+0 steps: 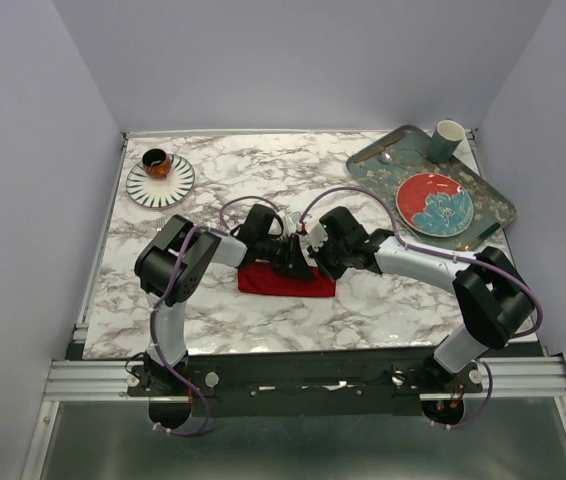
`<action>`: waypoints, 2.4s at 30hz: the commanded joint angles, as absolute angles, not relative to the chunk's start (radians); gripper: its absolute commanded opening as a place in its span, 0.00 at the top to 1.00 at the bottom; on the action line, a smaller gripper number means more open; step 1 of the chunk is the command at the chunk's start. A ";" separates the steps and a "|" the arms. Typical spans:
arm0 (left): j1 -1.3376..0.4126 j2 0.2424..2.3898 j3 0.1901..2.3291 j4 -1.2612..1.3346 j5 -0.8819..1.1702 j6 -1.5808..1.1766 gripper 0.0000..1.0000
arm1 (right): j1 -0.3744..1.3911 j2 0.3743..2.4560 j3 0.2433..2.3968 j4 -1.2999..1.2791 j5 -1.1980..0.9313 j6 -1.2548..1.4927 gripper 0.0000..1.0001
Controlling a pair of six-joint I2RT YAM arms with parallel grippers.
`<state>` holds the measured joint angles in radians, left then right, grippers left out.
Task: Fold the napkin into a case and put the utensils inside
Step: Stuff the top corner of the smaller-rectangle-folded napkin at the center of the board.
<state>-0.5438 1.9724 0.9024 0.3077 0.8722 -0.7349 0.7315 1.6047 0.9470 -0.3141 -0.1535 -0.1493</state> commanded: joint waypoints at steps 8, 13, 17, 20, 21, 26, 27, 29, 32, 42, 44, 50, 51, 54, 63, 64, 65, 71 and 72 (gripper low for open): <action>-0.560 1.956 0.862 0.482 0.836 -0.896 0.77 | 0.738 1.628 0.956 -0.308 -0.083 -0.086 0.99; -0.563 1.997 0.874 0.482 0.824 -0.919 0.85 | 0.738 1.631 0.965 -0.311 -0.087 -0.071 0.99; -0.566 2.032 0.899 0.402 0.784 -0.913 0.90 | 0.736 1.631 0.974 -0.319 -0.091 -0.061 0.99; -0.566 2.062 0.913 0.362 0.765 -0.900 0.94 | 0.736 1.628 0.977 -0.324 -0.109 -0.060 0.99; -0.566 2.071 0.916 0.362 0.765 -0.900 0.94 | 0.736 1.629 0.979 -0.324 -0.120 -0.064 0.99; -0.575 2.063 0.926 0.360 0.758 -0.873 0.93 | 0.736 1.654 0.997 -0.342 -0.144 -0.081 0.99; -0.575 2.053 0.930 0.365 0.761 -0.871 0.93 | 0.738 1.658 1.000 -0.350 -0.149 -0.084 0.99; -0.575 2.040 0.933 0.374 0.773 -0.862 0.90 | 0.736 1.670 1.009 -0.354 -0.149 -0.086 0.99; -0.566 1.996 0.924 0.345 0.796 -0.821 0.85 | 0.736 1.681 1.011 -0.365 -0.127 -0.089 0.99; -0.401 1.767 0.908 -0.062 0.847 -0.491 0.57 | 0.736 1.686 1.003 -0.382 -0.138 -0.129 0.99; -0.347 1.749 0.945 -0.141 0.853 -0.360 0.56 | 0.736 1.689 1.008 -0.385 -0.161 -0.144 0.98; -0.190 1.689 1.075 -0.532 0.926 0.201 0.52 | 0.736 1.674 1.002 -0.397 -0.228 -0.207 0.86; -0.160 1.674 1.086 -0.616 0.934 0.269 0.52 | 0.736 1.672 1.006 -0.406 -0.238 -0.209 0.83; -0.135 1.640 1.123 -0.760 0.924 0.572 0.51 | 0.736 1.658 1.043 -0.442 -0.267 -0.184 0.66; -0.144 1.508 1.057 -0.861 0.904 1.018 0.51 | 0.663 1.634 1.158 -0.508 -0.416 -0.108 0.52; -0.150 1.499 1.045 -0.850 0.894 1.063 0.51 | 0.640 1.646 1.193 -0.508 -0.445 -0.098 0.53; -0.169 1.488 1.022 -0.838 0.885 1.078 0.51 | 0.631 1.658 1.209 -0.508 -0.462 -0.092 0.53; -0.287 1.448 0.973 -0.689 0.764 1.057 0.59 | 0.607 1.819 1.354 -0.506 -0.572 -0.052 0.59; -0.307 1.448 0.970 -0.648 0.746 1.046 0.59 | 0.607 1.841 1.374 -0.508 -0.584 -0.035 0.59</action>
